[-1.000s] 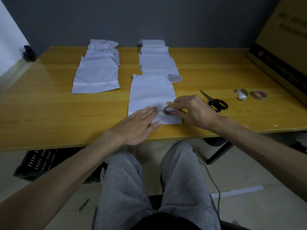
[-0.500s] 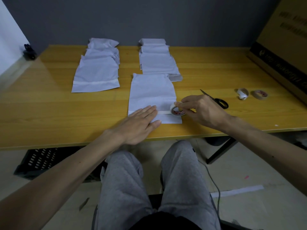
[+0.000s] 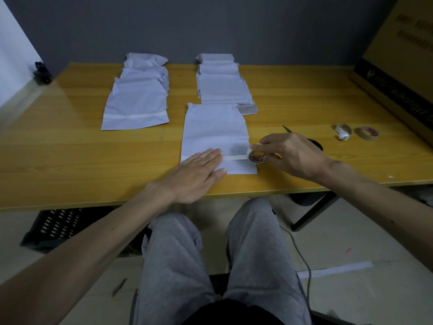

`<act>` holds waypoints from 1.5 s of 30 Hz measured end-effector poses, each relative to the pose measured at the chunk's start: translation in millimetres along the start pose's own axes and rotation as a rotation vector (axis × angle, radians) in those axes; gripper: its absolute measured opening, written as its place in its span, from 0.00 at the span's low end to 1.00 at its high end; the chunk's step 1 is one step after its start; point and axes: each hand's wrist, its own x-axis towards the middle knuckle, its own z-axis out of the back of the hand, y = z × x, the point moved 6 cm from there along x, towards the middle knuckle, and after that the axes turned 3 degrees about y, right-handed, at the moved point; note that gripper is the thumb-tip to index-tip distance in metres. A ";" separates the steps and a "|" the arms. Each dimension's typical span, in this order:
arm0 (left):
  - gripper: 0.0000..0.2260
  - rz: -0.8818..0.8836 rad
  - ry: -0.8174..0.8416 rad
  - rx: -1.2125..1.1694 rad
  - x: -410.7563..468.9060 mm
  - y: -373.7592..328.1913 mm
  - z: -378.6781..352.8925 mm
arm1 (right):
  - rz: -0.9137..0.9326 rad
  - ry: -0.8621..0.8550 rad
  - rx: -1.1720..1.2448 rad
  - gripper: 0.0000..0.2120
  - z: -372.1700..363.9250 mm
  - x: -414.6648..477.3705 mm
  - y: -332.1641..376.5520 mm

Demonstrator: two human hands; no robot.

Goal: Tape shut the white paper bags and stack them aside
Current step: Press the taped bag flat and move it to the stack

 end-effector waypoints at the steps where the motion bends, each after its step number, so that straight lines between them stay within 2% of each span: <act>1: 0.34 0.000 -0.001 0.004 0.1 0.2 -0.4 | 0.004 0.004 -0.002 0.15 0.1 0.2 -0.2; 11: 0.32 0.000 0.000 0.008 0.7 -0.3 2.2 | 0.076 0.114 -0.090 0.20 -3.2 7.7 2.1; 15: 0.35 -0.008 -0.015 0.046 1.2 0.5 1.8 | 0.077 0.144 -0.116 0.22 -12.1 15.2 1.1; 25: 0.34 -0.005 -0.029 0.080 -0.2 -2.9 3.7 | 0.056 0.126 -0.161 0.24 -12.0 23.3 11.9; 26: 0.33 -0.005 -0.036 0.094 -0.2 -4.1 4.7 | 0.039 0.116 -0.149 0.23 -10.5 24.8 12.7; 29: 0.31 -0.004 -0.067 0.124 -1.0 -7.3 9.1 | 0.065 0.125 -0.097 0.08 -9.8 28.4 15.0; 31: 0.31 -0.006 -0.092 0.139 -1.8 -8.7 12.1 | 0.049 0.130 -0.023 0.08 -8.5 28.2 13.2; 36: 0.30 0.008 -0.096 0.176 -3.3 -10.5 14.6 | -0.027 0.172 0.031 0.26 -19.1 19.4 6.1; 39: 0.30 0.017 -0.112 0.185 -3.0 -9.3 14.6 | -0.051 0.135 0.040 0.30 -18.7 17.8 9.6; 43: 0.31 0.035 -0.152 0.207 -7.2 -5.3 13.6 | -0.219 0.023 0.111 0.20 -17.3 13.9 5.0; 45: 0.31 0.041 -0.148 0.210 -8.6 -6.9 14.1 | -0.169 0.011 0.110 0.16 -16.8 15.3 10.6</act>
